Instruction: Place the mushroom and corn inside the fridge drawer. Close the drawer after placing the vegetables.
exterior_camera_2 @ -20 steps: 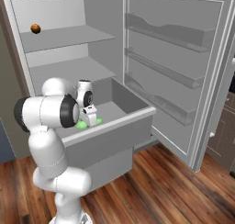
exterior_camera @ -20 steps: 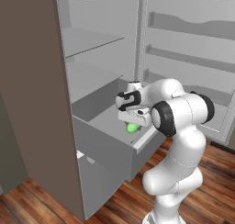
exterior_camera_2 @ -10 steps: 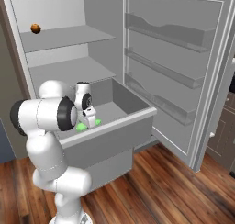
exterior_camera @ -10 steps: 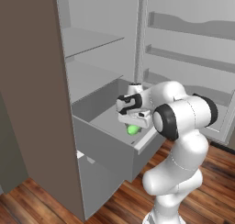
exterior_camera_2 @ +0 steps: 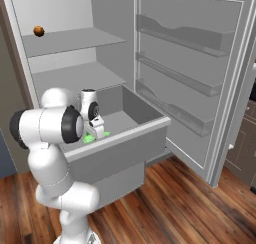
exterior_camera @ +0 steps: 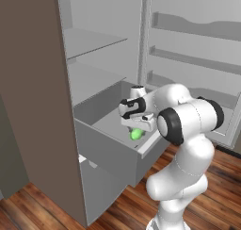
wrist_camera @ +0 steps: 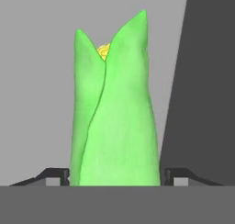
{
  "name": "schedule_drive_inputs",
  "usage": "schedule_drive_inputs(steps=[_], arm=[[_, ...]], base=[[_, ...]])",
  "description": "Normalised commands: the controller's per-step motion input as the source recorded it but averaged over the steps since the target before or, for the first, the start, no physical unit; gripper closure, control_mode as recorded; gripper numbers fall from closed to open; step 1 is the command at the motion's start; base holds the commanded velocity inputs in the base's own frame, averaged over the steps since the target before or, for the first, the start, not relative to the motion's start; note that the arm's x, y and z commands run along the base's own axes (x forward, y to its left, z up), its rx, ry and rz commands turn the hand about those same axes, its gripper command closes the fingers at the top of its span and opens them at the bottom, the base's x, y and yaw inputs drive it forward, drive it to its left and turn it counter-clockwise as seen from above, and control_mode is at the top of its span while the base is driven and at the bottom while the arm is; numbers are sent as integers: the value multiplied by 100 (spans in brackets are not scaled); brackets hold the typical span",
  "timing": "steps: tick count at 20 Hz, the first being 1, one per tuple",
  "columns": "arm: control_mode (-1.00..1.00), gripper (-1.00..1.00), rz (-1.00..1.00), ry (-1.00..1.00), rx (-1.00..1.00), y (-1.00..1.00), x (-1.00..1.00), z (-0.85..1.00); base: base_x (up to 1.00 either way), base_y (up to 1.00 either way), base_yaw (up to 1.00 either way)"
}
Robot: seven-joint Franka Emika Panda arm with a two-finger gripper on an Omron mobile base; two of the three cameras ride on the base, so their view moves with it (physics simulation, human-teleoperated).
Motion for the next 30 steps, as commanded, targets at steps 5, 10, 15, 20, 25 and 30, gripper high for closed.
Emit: schedule_drive_inputs(steps=[5, 10, 15, 20, 25, 30], arm=[[-100, -100, 0, -5, -2, 0, -4, 17], [-100, -100, 0, -15, -10, 0, -15, 73], [-100, -100, 0, -22, -8, -17, -54, 100], [-100, -100, 0, -22, 1, -54, -100, 91], [-100, -100, -6, -15, 13, -81, -100, 19], [-100, -100, -11, -16, 17, -89, -100, -14]], base=[[0, 0, 0], [0, 0, 0], [0, 0, 0], [0, 0, 0], [0, 0, 0], [0, 0, 0]])
